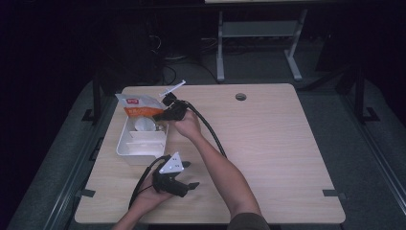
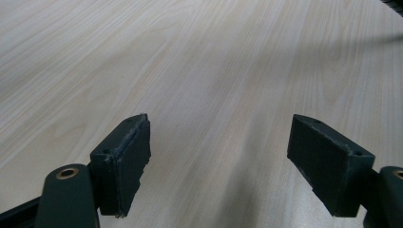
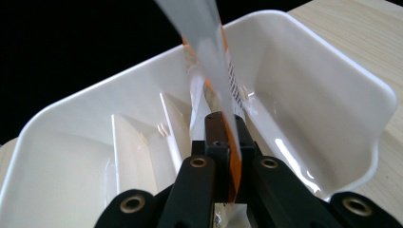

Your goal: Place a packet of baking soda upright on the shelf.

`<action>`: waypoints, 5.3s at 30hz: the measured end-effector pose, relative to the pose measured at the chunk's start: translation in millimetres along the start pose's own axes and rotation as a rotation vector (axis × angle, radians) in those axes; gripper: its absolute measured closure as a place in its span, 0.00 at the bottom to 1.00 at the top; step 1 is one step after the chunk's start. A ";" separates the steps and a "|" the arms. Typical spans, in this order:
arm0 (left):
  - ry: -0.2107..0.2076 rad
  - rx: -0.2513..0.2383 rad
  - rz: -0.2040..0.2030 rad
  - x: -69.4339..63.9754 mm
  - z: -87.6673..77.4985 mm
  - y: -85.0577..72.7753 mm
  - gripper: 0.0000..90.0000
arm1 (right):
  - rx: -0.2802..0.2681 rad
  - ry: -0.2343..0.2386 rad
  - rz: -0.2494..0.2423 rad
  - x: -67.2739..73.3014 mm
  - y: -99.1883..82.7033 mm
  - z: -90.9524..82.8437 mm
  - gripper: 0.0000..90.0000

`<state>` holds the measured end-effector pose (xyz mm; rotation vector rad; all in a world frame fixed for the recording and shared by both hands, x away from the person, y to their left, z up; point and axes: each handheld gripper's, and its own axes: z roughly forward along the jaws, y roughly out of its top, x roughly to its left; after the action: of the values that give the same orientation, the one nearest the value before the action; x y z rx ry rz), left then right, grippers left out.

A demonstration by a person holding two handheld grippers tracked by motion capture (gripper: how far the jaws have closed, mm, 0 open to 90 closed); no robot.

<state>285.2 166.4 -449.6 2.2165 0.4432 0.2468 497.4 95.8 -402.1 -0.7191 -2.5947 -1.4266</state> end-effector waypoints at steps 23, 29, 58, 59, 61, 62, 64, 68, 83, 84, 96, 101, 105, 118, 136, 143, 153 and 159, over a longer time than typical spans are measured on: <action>0.003 0.003 0.002 -0.9 1.4 0.5 0.23 | -0.046 0.037 0.028 -5.3 -7.4 -19.1 0.85; 0.005 0.004 0.002 -0.6 1.4 0.6 0.23 | -0.043 0.061 0.030 -5.5 -10.4 -27.1 0.81; 0.023 -0.006 -0.017 1.7 -0.2 1.0 0.21 | -0.092 0.071 0.065 -11.9 -41.7 -88.2 0.65; 0.023 -0.006 -0.020 1.8 -0.1 0.9 0.21 | -0.094 0.071 0.067 -12.3 -43.2 -90.1 0.65; 0.022 -0.006 -0.021 2.0 -0.1 0.8 0.21 | -0.093 0.069 0.074 -12.8 -46.2 -94.2 0.65; 0.021 -0.005 -0.021 2.1 0.0 0.8 0.21 | -0.093 0.069 0.074 -12.8 -46.2 -94.2 0.65; 0.020 -0.007 -0.025 2.2 0.1 0.7 0.21 | -0.100 0.065 0.076 -13.4 -50.6 -99.7 0.64; 0.024 -0.004 -0.024 2.6 0.1 0.6 0.21 | -0.099 0.059 0.081 -13.3 -54.3 -106.0 0.63; 0.025 0.000 -0.030 3.7 0.5 0.3 0.21 | -0.113 0.027 0.098 -15.2 -69.7 -137.5 0.57; 0.026 0.000 -0.031 3.8 0.6 0.2 0.21 | -0.117 0.023 0.102 -15.7 -72.1 -141.1 0.56; 0.032 0.001 -0.034 4.4 0.6 0.1 0.21 | -0.117 -0.002 0.107 -14.3 -82.9 -158.8 0.52; 0.034 0.004 -0.033 4.5 1.0 0.1 0.21 | -0.122 -0.018 0.114 -14.1 -92.3 -168.6 0.50; 0.036 0.009 -0.030 4.5 1.2 0.1 0.21 | -0.120 -0.016 0.116 -14.5 -96.3 -171.8 0.50; 0.040 0.016 -0.032 4.6 2.4 -0.1 0.21 | -0.123 -0.033 0.135 -15.2 -114.3 -190.4 0.47; 0.040 0.018 -0.045 5.6 1.6 0.0 0.21 | -0.146 -0.065 0.168 -13.4 -144.3 -222.0 0.43; 0.042 0.020 -0.047 6.0 1.3 -0.1 0.21 | -0.159 -0.066 0.173 -11.1 -154.3 -227.8 0.43; 0.043 0.023 -0.048 5.8 1.8 0.0 0.21 | -0.173 -0.074 0.192 -8.8 -168.2 -236.8 0.43; 0.043 0.022 -0.050 6.1 2.3 -0.2 0.21 | -0.173 -0.079 0.201 -8.3 -177.1 -242.8 0.43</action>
<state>291.5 167.3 -451.0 2.2223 0.5262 0.2649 391.9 -185.7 -406.0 -1.0447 -2.3915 -1.6008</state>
